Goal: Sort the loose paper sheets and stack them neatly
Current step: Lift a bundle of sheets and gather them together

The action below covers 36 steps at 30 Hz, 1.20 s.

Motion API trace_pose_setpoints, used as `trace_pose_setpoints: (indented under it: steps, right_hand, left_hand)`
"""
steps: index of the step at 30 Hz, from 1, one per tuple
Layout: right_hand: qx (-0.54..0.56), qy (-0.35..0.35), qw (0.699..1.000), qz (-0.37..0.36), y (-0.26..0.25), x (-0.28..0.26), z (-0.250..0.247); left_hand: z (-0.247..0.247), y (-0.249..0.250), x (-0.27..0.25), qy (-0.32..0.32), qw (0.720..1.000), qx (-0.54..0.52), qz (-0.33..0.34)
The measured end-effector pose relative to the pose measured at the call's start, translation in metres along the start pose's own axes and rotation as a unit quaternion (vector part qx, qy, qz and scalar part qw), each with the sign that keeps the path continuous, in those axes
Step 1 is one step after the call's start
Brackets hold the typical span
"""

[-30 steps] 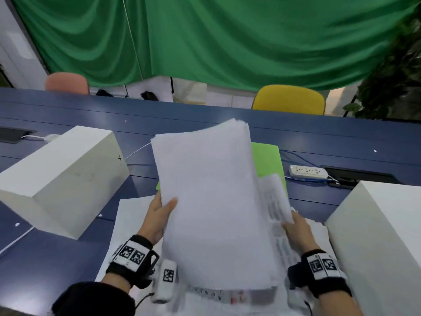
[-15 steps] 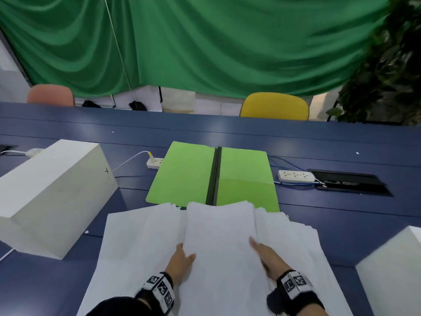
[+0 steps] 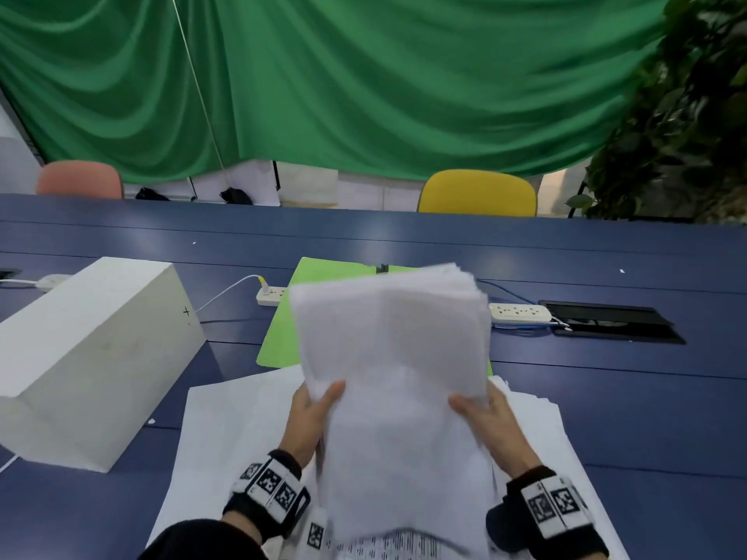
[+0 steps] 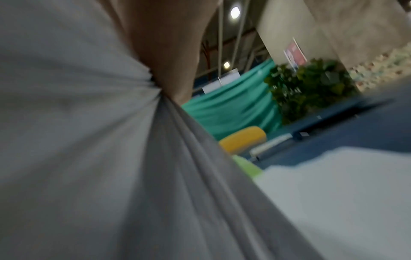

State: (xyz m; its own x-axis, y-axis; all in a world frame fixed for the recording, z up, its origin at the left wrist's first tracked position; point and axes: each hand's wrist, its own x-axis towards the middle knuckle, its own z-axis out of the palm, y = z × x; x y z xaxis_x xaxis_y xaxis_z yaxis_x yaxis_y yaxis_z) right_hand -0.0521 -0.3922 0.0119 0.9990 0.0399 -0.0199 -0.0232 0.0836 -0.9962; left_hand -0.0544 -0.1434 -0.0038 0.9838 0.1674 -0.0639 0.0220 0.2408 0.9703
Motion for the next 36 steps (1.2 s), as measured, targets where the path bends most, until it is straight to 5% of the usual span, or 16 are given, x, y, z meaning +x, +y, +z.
trace_pose_setpoints:
  steps: [5, 10, 19, 22, 25, 29, 36]
  right_hand:
    - [0.021, 0.086, 0.99, -0.106, -0.058, 0.014, 0.015]
    - [0.045, 0.095, 0.984, -0.142, -0.077, 0.016, 0.019]
    - [-0.003, 0.071, 0.997, -0.033, -0.025, 0.009, 0.025]
    - [0.009, 0.092, 0.994, -0.054, -0.031, 0.013, 0.028]
    - [0.03, 0.101, 0.993, -0.054, -0.029, 0.015, 0.026]
    - [-0.059, 0.084, 0.994, 0.031, 0.006, 0.009, 0.025]
    - [-0.151, 0.047, 0.987, 0.018, -0.017, 0.019, 0.009]
  left_hand:
    - [0.038, 0.077, -0.003, 0.007, 0.981, 0.044, 0.191]
    - [0.042, 0.1, -0.015, -0.023, 0.963, 0.013, 0.268]
    - [0.028, 0.035, -0.013, 0.029, 0.989, 0.039, 0.137]
    - [0.033, 0.04, -0.012, 0.053, 0.985, 0.042, 0.159]
    - [0.032, 0.042, -0.009, 0.044, 0.986, 0.04, 0.155]
    - [0.012, -0.006, -0.009, 0.042, 0.995, 0.08, 0.043]
    - [0.002, -0.003, -0.007, -0.017, 0.995, 0.094, -0.009]
